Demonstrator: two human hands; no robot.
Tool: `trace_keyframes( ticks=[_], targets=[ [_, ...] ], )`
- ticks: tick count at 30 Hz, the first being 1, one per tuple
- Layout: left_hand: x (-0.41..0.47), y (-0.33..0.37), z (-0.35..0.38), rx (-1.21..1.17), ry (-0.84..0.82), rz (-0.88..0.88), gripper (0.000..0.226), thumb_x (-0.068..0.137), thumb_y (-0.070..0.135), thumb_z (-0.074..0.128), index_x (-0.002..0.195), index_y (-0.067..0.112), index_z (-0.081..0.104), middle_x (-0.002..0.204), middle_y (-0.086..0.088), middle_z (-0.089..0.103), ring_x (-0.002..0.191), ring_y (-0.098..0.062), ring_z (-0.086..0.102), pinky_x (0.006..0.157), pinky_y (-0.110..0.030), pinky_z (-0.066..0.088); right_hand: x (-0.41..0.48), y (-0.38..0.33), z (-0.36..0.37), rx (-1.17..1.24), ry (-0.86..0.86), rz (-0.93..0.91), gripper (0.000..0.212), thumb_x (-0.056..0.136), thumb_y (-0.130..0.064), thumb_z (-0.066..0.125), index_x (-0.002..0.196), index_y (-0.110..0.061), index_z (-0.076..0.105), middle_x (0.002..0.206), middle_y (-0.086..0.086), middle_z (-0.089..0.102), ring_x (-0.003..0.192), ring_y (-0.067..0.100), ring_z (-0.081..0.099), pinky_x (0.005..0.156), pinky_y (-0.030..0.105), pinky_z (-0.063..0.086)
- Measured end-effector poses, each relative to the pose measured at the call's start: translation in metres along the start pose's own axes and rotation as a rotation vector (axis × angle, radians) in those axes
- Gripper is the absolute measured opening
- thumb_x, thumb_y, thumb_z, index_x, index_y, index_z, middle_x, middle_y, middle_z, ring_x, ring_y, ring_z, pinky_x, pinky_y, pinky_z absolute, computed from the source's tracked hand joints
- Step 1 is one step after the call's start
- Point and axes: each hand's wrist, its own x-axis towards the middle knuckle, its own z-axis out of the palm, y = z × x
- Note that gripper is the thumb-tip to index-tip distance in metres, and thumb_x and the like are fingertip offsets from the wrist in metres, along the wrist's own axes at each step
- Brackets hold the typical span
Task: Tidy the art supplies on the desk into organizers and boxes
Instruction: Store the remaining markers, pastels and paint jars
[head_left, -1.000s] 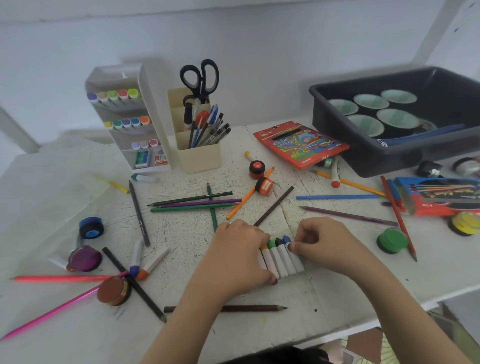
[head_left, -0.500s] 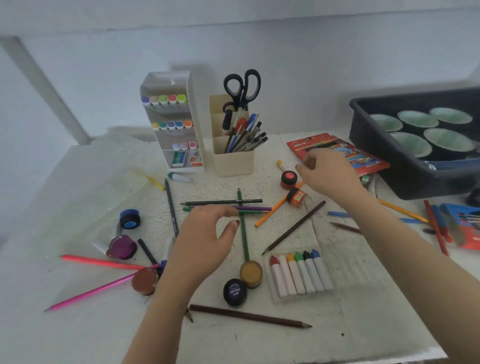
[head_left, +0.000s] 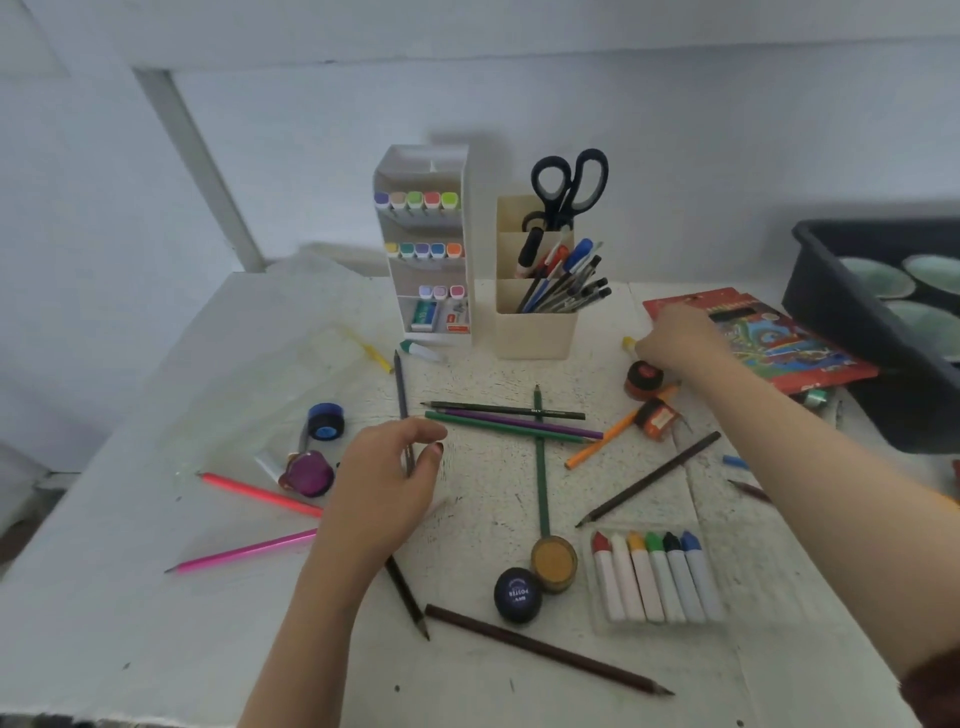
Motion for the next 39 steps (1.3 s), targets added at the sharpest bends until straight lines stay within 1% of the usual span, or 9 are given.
trace_keyframes(
  ticks=[6,11,16,18,22,25,29,34,39],
  targets=[
    [0.002,-0.002,0.003,0.003,-0.02,0.0,0.019,0.09,0.016,0.055,0.102,0.027,0.067,0.097,0.018,0.061,0.103,-0.004,0.052,0.091,-0.023,0.035,-0.004,0.002,0.002,-0.035,-0.012,-0.021,0.035,0.089,-0.033,0.059,0.069,-0.008,0.045,0.066,0.003,0.052,0.058,0.016,0.05,0.051,0.026,0.038],
    [0.008,0.001,0.011,0.007,-0.057,0.019,0.02,0.091,0.019,0.055,0.104,0.028,0.067,0.098,0.02,0.06,0.104,-0.003,0.051,0.091,-0.023,0.034,-0.008,0.001,0.001,-0.094,0.008,-0.071,0.028,0.091,-0.032,0.057,0.082,-0.007,0.048,0.071,0.003,0.05,0.07,0.021,0.054,0.057,0.03,0.04],
    [0.021,-0.002,0.017,0.054,-0.071,0.032,0.02,0.091,0.02,0.054,0.105,0.027,0.066,0.101,0.017,0.058,0.101,-0.001,0.048,0.09,-0.022,0.033,-0.007,0.004,0.0,-0.094,-0.025,-0.09,0.037,0.093,-0.037,0.054,0.07,-0.01,0.045,0.068,0.003,0.049,0.068,0.022,0.052,0.064,0.032,0.046],
    [0.036,-0.005,0.017,0.099,-0.048,0.034,0.02,0.091,0.018,0.055,0.107,0.023,0.066,0.098,0.015,0.058,0.096,-0.004,0.049,0.087,-0.022,0.034,-0.007,0.005,0.001,-0.081,-0.006,-0.095,0.029,0.092,-0.035,0.055,0.083,-0.007,0.054,0.078,0.005,0.057,0.073,0.021,0.056,0.066,0.032,0.048],
    [0.074,-0.007,0.022,0.175,0.075,-0.086,0.019,0.089,0.02,0.056,0.105,0.016,0.065,0.093,0.006,0.06,0.085,-0.01,0.05,0.075,-0.024,0.036,-0.007,0.004,0.004,-0.071,0.014,-0.088,0.026,0.09,-0.028,0.058,0.1,-0.005,0.059,0.09,0.008,0.062,0.08,0.023,0.061,0.067,0.032,0.051],
    [0.101,-0.004,0.028,0.202,0.13,-0.2,0.018,0.089,0.02,0.054,0.103,0.011,0.059,0.09,0.001,0.054,0.083,-0.018,0.051,0.069,-0.029,0.036,-0.005,0.002,0.005,-0.056,-0.001,-0.072,0.025,0.088,-0.027,0.06,0.1,-0.005,0.06,0.091,0.008,0.063,0.083,0.024,0.062,0.075,0.036,0.055],
    [0.123,-0.002,0.038,0.191,0.096,-0.264,0.031,0.091,0.021,0.053,0.115,0.005,0.044,0.104,-0.009,0.057,0.083,-0.02,0.048,0.064,-0.031,0.037,-0.003,0.003,0.006,-0.045,0.003,-0.058,0.022,0.088,-0.027,0.062,0.094,-0.006,0.061,0.086,0.007,0.063,0.078,0.023,0.061,0.066,0.032,0.052],
    [0.131,-0.007,0.045,0.22,0.146,-0.348,0.048,0.09,0.032,0.057,0.122,0.004,0.036,0.113,-0.012,0.058,0.098,-0.03,0.058,0.066,-0.034,0.041,-0.001,0.004,0.007,-0.035,-0.002,-0.046,0.02,0.087,-0.026,0.062,0.093,-0.008,0.059,0.084,0.006,0.062,0.076,0.021,0.06,0.061,0.029,0.047],
    [0.135,-0.013,0.044,0.259,0.113,-0.359,0.044,0.088,0.037,0.057,0.116,0.005,0.045,0.108,-0.01,0.06,0.096,-0.028,0.058,0.067,-0.032,0.044,0.0,0.003,0.005,-0.047,-0.009,-0.05,0.021,0.085,-0.025,0.064,0.098,-0.008,0.061,0.086,0.005,0.062,0.078,0.021,0.061,0.066,0.031,0.051]
  ],
)
